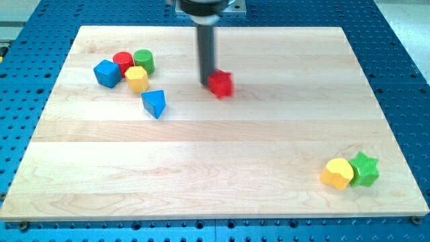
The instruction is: Push the red star close to the yellow heart
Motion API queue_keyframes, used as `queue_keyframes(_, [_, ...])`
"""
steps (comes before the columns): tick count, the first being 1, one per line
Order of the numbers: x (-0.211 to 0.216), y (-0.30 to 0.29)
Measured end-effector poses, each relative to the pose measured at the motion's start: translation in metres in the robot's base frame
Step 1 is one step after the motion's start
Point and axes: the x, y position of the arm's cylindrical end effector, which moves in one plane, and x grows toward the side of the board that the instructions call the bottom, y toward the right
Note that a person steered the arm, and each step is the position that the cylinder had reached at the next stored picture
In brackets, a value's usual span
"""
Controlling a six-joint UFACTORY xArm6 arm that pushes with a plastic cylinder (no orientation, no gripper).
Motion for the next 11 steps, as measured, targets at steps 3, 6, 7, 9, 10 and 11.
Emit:
queue_keyframes(3, [0.073, 0.099])
queue_keyframes(6, [0.109, 0.026])
queue_keyframes(7, [0.114, -0.084])
queue_keyframes(9, [0.061, -0.144])
queue_keyframes(10, [0.035, -0.123])
queue_keyframes(11, [0.003, -0.149])
